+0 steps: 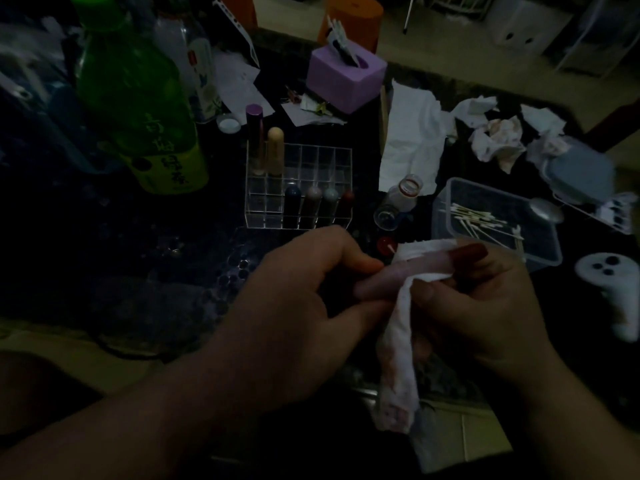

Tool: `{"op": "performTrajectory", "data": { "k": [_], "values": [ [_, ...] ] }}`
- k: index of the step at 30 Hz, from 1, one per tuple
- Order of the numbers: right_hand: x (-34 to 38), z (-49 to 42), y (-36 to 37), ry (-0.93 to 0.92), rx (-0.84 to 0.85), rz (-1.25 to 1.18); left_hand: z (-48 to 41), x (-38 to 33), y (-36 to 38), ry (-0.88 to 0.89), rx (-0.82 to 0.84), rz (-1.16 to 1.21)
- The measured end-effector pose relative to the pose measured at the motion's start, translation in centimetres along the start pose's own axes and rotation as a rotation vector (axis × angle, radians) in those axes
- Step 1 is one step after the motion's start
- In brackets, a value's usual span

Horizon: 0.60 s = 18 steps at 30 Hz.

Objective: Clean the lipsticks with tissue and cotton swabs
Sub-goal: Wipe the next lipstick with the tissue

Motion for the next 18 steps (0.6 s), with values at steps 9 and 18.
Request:
{"op": "performTrajectory", "data": {
  "k": [9, 18],
  "values": [
    [-0.2, 0.5, -1.4, 0.008, -0.090, -0.008, -1.1, 2.2, 2.0, -0.183, 0.232, 0.615],
    [1.3, 0.3, -1.0, -0.095, -0.054, 0.029, -1.2, 0.7, 0.4, -0.057, 0.087, 0.396]
  ]
}}
Point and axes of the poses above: each hand's wrist, its own z-axis away from the middle knuckle, its own y-axis out of the palm, x = y × z, the point moved 10 cm from there along -z, towards the middle knuckle, and after that the axes turned 15 degrees about x, right-handed, at the moved point
